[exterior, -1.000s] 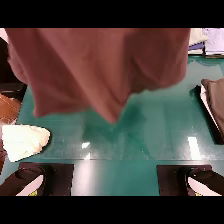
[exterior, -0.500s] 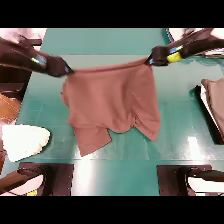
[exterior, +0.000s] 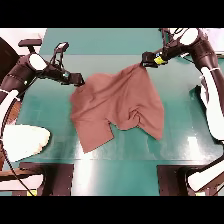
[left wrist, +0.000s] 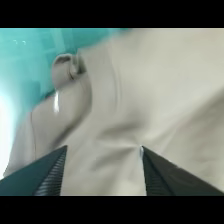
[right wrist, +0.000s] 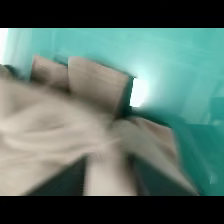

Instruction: Fold the shirts.

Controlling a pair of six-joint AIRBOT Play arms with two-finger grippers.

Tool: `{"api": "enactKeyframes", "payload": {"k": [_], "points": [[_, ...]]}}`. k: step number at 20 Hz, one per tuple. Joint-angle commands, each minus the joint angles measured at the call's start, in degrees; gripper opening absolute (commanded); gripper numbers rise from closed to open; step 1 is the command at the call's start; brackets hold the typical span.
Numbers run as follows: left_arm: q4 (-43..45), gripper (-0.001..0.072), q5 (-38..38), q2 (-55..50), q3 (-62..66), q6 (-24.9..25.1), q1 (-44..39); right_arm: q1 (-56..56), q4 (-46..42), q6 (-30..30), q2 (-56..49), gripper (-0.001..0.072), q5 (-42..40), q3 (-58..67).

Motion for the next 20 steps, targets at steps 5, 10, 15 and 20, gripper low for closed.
{"api": "enactKeyframes", "payload": {"k": [5, 10, 15, 20], "points": [[-0.1, 0.0546, -12.5, 2.9, 3.0, -1.0, 7.9, -6.6, 6.0, -4.9, 1.7, 0.039, 14.5, 1.8], [-0.5, 0.0546, -12.2, 11.2, -16.5, -1.0, 12.9, -8.6, 6.0, -7.0, 16.0, 0.0389, 12.6, -18.2], [-4.9, 0.0546, -4.8, 12.1, -30.6, -1.0, 12.8, -8.2, 6.0, -7.0, 26.6, 0.0389, 6.1, -33.1], [-9.9, 0.0546, 1.3, 12.1, -35.7, 0.1, 12.8, -8.2, 6.0, -6.9, 30.4, 0.0389, 4.3, -37.9]]}}
